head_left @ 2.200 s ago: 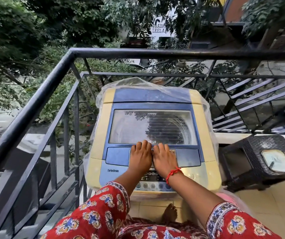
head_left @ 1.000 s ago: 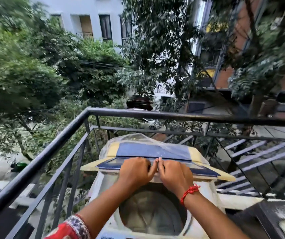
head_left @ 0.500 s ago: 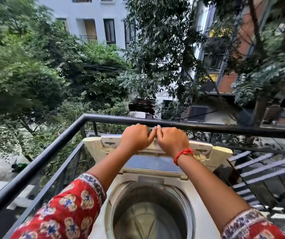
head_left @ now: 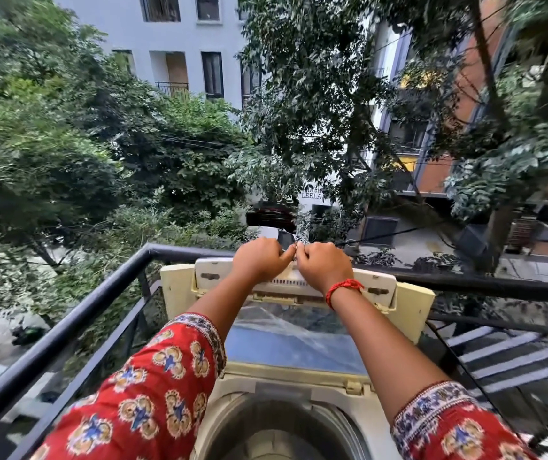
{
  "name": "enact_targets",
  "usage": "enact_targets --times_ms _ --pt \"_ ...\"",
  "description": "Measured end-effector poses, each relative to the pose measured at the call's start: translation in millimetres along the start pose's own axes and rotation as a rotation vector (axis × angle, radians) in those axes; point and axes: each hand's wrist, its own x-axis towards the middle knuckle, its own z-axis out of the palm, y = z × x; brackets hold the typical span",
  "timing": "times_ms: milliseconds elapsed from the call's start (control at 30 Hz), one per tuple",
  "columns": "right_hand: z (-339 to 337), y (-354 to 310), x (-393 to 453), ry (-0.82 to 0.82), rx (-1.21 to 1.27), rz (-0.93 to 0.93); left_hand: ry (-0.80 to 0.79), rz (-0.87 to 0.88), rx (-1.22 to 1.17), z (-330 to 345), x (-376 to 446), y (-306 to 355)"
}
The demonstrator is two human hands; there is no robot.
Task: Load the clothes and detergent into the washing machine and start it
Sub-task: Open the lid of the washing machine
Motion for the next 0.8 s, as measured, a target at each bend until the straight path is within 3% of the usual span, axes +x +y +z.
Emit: enact_targets --times_ms 433,567,667,800 --pt "25 25 44 -0.015 0.082 -0.035 -0.265 -0.045 -0.067 21 59 -13" --pt "28 24 40 0.013 0.083 -0.192 -0.205 -0.048 -0.123 18 55 -13" --pt "26 17 28 0.128 -0.044 -0.315 -0.045 -0.060 -0.187 13 43 -9" --pt "20 7 10 0.174 -0.071 -0.266 0.064 -0.037 -0.247 5 22 -3"
